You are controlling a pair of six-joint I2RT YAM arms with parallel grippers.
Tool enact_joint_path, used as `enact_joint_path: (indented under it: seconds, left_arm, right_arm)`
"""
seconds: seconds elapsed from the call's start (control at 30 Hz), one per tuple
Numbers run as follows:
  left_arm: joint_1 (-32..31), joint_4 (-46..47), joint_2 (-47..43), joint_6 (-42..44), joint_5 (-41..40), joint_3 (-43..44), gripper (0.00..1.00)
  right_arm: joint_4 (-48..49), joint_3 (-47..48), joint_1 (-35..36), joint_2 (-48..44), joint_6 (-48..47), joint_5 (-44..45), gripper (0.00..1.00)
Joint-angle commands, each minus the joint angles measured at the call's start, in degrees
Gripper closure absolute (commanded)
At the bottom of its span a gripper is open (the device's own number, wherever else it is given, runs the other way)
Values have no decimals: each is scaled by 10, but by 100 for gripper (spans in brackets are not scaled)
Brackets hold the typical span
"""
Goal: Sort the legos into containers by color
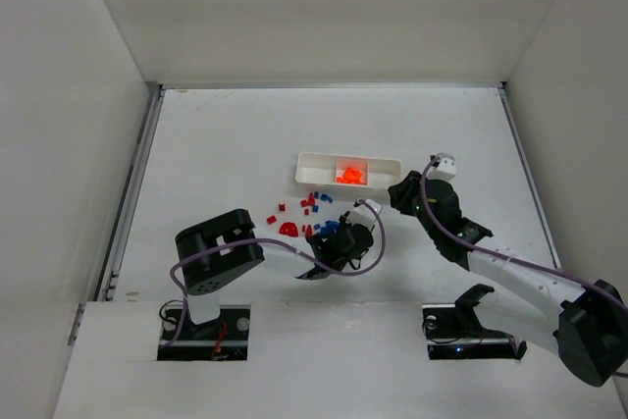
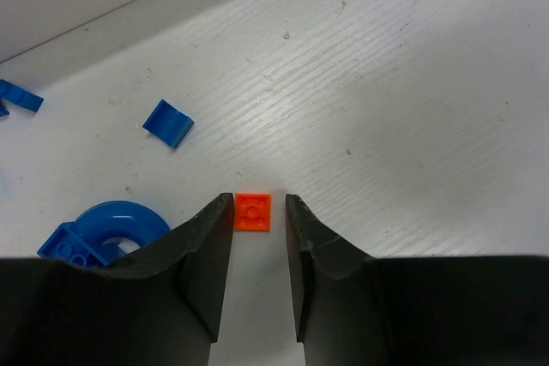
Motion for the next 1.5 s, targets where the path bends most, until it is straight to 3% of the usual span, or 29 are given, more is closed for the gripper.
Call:
enact_joint_path:
  seconds: [0.0,0.2,0.63,0.87,1.1,1.27,1.47]
  left_arm:
    - [-3,-15,5,0,7,12,75]
    - [-6,-20,-20,-1,12,2,83]
    - [12,-36,-115,0,12,15,84]
    - [86,-37,-114,4,5,82,83]
    - [176,-34,-24,0,27,172,83]
    - [202,-40,19,-11,41,200,79]
    - [210,-46,2,-24,43,189,61]
  right_arm:
    - [21,-7,-9,-13,7,-6,60]
    - [19,-26,-24,-30,12,-3,50]
    - [21,-50,-32,-37,29,0,49]
    - [26,-61,-29,-31,40,1,49]
    - [19,-78,-3,-45,56,9,49]
    - [14,-78,19,-42,58,13,52]
    - [26,-57,74,6,58,13,62]
